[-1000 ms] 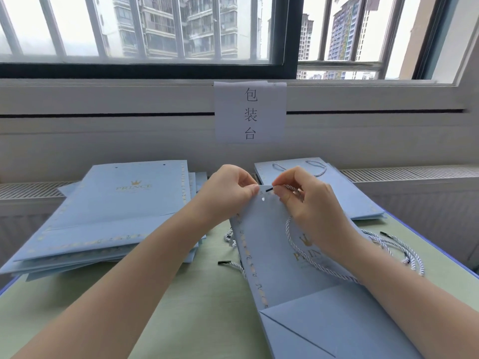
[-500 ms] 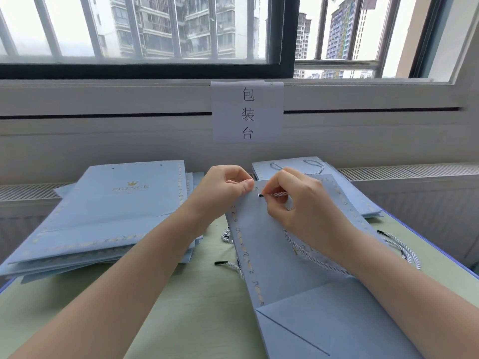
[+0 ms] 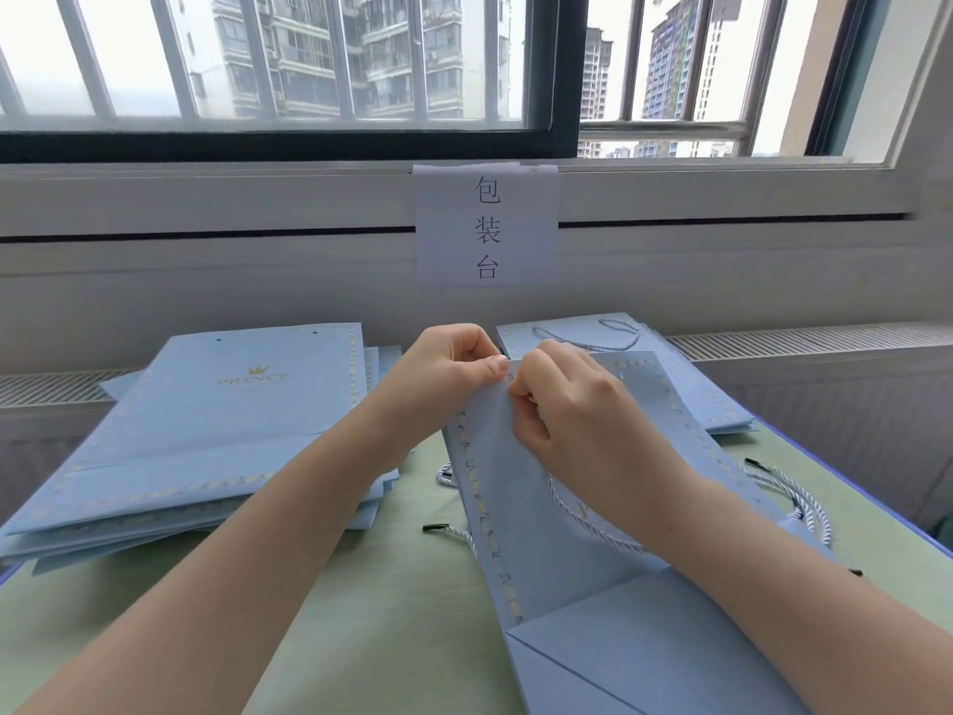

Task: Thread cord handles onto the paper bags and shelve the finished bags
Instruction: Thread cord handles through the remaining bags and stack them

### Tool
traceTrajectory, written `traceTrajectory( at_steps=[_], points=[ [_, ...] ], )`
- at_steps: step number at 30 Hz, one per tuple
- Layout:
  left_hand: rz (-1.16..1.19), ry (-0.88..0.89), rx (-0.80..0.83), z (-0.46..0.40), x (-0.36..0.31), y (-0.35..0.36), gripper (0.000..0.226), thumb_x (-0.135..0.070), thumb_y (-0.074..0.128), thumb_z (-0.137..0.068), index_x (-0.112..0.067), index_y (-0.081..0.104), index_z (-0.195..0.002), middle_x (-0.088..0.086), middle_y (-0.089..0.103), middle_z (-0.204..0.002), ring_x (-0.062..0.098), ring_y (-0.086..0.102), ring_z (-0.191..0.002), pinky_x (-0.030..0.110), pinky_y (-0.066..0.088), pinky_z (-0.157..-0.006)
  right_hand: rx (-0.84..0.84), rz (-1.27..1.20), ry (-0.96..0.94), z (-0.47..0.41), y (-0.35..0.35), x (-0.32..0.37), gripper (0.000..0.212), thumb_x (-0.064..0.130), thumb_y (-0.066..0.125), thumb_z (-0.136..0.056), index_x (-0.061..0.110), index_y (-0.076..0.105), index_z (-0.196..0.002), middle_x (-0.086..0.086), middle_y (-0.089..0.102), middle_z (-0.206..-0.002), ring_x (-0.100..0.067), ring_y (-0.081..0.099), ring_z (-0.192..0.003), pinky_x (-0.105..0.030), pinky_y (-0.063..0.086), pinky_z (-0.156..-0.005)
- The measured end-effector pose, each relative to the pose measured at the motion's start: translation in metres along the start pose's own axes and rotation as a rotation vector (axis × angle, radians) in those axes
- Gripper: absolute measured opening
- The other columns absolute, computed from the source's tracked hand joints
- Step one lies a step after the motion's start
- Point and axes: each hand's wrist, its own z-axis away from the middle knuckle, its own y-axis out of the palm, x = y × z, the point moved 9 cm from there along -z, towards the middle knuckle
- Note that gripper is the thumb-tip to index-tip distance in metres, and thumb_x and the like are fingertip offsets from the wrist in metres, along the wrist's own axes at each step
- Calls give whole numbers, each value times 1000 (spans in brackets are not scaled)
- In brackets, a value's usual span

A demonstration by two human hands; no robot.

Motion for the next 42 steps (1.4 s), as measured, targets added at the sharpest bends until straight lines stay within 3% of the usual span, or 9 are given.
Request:
traceTrajectory(
  at_steps=[3, 7, 14, 18, 22, 32, 37, 40, 42],
  points=[
    [-7, 9, -19, 0, -3, -3, 27, -14, 53, -95, -10, 51, -68, -4, 45, -62, 0, 36, -46, 9, 30, -46, 17, 14, -5, 0, 0, 0, 15, -7, 55, -81, 4, 52, -72, -6, 44, -68, -21, 39, -61, -27, 34, -56],
    [-47, -1, -22, 1, -2, -3, 32, -14, 51, -96, -10, 45, -65, -6, 36, -54, 0, 31, -39, 10, 26, -42, 92, -272, 103, 1, 5, -13, 14, 13, 53, -90, 5, 63, -84, -3, 57, -75, -15, 48, -64, -21, 39, -61],
    [-41, -62, 7, -1, 5, 4, 52, -37, 30, -102, -12, 41, -58, 8, 38, -63, 18, 37, -57, 26, 33, -58, 215, -506, 242, 2, 12, -22, 17, 11, 65, -85, 12, 63, -102, 6, 64, -74, 1, 58, -75, -15, 44, -72],
    [21, -58, -32, -1, 4, 0, 59, -42, 28, -101, -10, 41, -53, -1, 37, -49, 10, 33, -42, 14, 31, -43, 178, -535, 269, 3, 11, -22, 16, 12, 71, -81, 11, 60, -93, 3, 62, -75, -9, 55, -74, -18, 43, -70],
    [71, -85, -35, -1, 7, -1, 63, -44, 28, -101, -7, 46, -53, 1, 42, -47, 9, 38, -39, 13, 34, -40, 162, -465, 300, 3, 11, -28, 21, 23, 74, -79, 18, 53, -78, 14, 54, -70, -4, 49, -72, -12, 38, -65],
    [35, -103, 22, 1, 2, 3, 62, -46, 27, -100, -8, 42, -53, -3, 37, -43, 8, 33, -36, 12, 29, -37, 125, -486, 296, 2, 10, -30, 25, 25, 74, -76, 10, 55, -68, 6, 55, -65, -12, 48, -66, -15, 37, -60],
    [104, -135, 23, 1, 8, 2, 64, -47, 31, -99, -9, 54, -54, 2, 49, -48, 11, 44, -40, 15, 37, -41, 115, -476, 256, 1, 7, -29, 12, 25, 63, -85, 14, 64, -92, 8, 55, -81, -3, 50, -75, -8, 36, -70],
    [109, -128, -9, 0, 7, 0, 60, -46, 33, -99, -8, 55, -58, 1, 51, -50, 9, 46, -40, 14, 38, -42, 109, -408, 262, 1, 7, -33, 36, 37, 54, -90, 18, 58, -121, 7, 56, -108, -1, 49, -96, -9, 35, -84],
    [84, -105, -36, -1, 5, -1, 57, -45, 34, -99, -8, 55, -60, 2, 50, -53, 8, 45, -40, 13, 38, -43, 137, -315, 287, 2, 10, -37, 47, 46, 38, -92, 20, 53, -129, 10, 55, -119, -6, 45, -111, -18, 31, -93]
  ],
)
